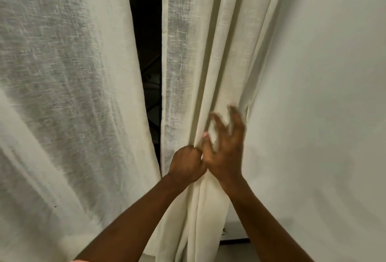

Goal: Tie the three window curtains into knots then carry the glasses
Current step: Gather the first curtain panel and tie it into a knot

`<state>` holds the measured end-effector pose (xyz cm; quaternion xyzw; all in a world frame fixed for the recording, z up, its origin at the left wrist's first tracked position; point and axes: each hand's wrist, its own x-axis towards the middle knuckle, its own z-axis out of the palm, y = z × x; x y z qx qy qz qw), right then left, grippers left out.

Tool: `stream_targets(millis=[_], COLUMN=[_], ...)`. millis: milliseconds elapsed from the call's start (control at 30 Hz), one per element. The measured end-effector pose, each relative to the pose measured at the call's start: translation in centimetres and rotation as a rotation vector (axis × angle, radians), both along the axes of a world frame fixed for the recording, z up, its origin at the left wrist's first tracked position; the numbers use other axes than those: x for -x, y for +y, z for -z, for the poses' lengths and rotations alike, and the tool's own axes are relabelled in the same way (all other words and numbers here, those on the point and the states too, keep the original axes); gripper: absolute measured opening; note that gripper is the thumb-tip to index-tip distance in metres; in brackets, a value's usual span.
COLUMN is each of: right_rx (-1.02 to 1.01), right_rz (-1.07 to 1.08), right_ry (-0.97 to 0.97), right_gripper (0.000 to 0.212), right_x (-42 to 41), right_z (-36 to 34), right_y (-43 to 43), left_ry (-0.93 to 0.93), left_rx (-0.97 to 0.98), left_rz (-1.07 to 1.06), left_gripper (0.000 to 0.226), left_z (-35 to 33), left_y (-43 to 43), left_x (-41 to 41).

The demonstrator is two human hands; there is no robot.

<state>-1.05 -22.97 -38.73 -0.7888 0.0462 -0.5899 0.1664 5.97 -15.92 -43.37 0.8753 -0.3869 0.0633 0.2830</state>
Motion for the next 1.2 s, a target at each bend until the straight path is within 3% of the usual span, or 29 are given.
stream_targets(millis=[100, 167, 233, 367, 500, 600, 733, 833, 900, 1033, 1100, 1200], right_rx=[-0.254, -0.516, -0.692, -0.718, -0.846, -0.894, -0.978, -0.955, -0.972, -1.002, -0.988, -0.942], right_rz=[0.065, 0.021, -0.173, -0.552, -0.487, -0.305, -0.217, -0.211, -0.225, -0.321, -0.409, -0.595], right_ry=[-0.156, -0.065, 0.127, 0.394, 0.505, 0.468, 0.385, 0.395, 0.389, 0.394, 0.422, 0.457], right_gripper=[0.067, 0.080, 0.088, 0.088, 0.086, 0.066, 0.019, 0.011, 0.019, 0.023, 0.025, 0.048], right_x=[0.4, 0.5, 0.7, 1.1, 0.7, 0.4, 0.7, 1.5, 2.1, 2.3, 2.3, 2.4], right_z=[-1.7, -2.1, -1.5, 0.0, 0.7, 0.1, -0.3, 0.3, 0.7, 0.7, 0.9, 1.9], right_y=[-2.0, -3.2, -4.0, -3.2, 0.0, 0.7, -0.5, -0.4, 0.0, 0.9, 1.4, 1.8], left_ry=[0.000, 0.000, -0.016, -0.072, -0.080, -0.098, -0.336, -0.363, -0.263, 0.294, 0.479, 0.674], left_rx=[0.012, 0.011, 0.009, -0.008, -0.015, -0.012, -0.036, 0.178, 0.417, 0.755, 0.788, 0.705], left_rz=[-0.007, -0.008, 0.001, 0.026, 0.115, 0.123, 0.406, 0.411, 0.266, 0.004, 0.053, 0.265], left_gripper=[0.032, 0.029, 0.028, 0.029, 0.035, 0.036, 0.028, 0.026, 0.032, 0.058, 0.077, 0.105], left_z=[0.4, 0.3, 0.3, 0.3, 0.4, 0.7, 2.9, 6.1, 6.9, 3.3, 1.5, -0.6], left_y=[0.5, 0.6, 0.5, 0.1, -0.5, -0.4, 1.6, 4.5, 5.7, 4.6, 3.8, 3.1], left_x=[0.6, 1.1, 1.4, 2.0, 3.2, 3.4, 3.5, 4.5, 5.2, 3.5, 2.4, 2.2])
